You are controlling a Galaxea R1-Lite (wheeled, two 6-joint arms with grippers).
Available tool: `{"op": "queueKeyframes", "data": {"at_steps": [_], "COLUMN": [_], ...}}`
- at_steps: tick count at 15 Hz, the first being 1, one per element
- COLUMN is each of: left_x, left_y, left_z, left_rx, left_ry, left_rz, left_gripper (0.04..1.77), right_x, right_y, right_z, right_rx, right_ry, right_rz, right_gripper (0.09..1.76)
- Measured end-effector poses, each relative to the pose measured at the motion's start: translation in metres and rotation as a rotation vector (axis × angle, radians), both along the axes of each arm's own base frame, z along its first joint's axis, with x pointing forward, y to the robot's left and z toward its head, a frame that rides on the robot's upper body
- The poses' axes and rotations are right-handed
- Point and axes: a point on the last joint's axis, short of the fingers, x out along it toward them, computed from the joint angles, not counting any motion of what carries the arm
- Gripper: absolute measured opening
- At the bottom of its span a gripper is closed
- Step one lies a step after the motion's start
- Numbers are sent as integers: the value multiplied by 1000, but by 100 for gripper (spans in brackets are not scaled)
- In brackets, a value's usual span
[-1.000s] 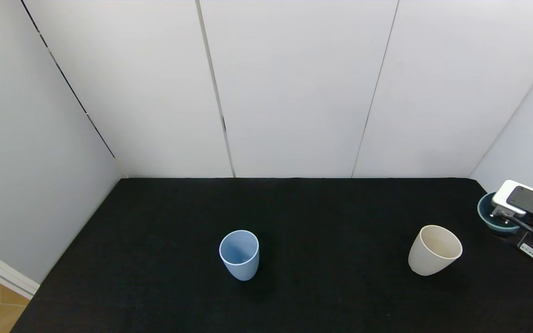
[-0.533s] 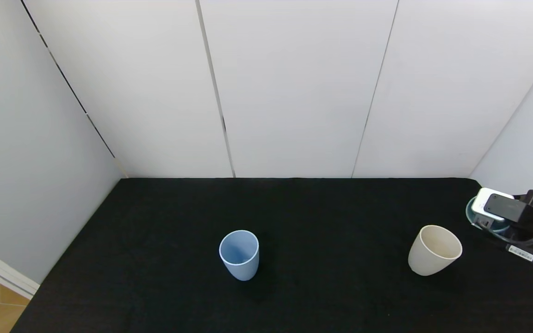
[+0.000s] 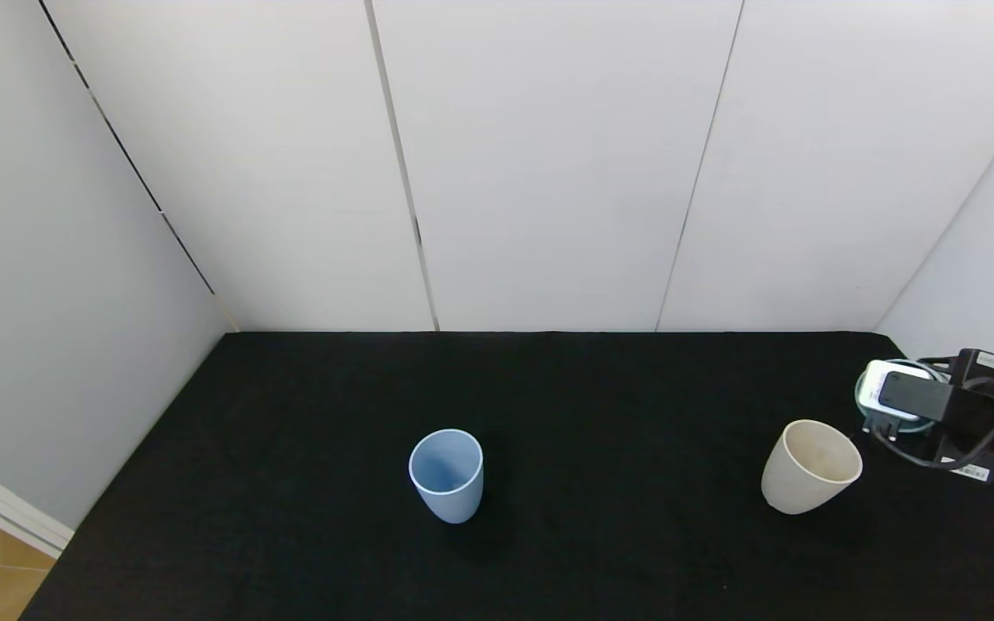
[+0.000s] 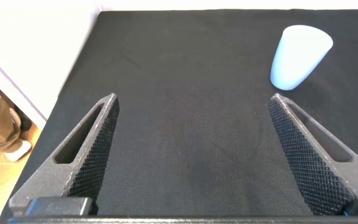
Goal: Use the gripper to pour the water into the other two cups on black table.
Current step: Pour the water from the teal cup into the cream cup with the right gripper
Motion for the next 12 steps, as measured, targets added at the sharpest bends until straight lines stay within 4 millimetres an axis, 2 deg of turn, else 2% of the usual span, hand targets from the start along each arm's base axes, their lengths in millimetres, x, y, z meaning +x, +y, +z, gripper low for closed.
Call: {"op": "queueKeyframes", "data": {"at_steps": [12], "left_x": [0], "left_y": [0], "left_z": [0], "left_rx": [0], "left_ry": [0], "left_rz": [0], "left_gripper": [172], "right_x": [5], "right_y": [14], "right_z": [-4], "right_rx": [-125], "right_ry": [31], "right_rz": [45], "right_gripper": [118]}}
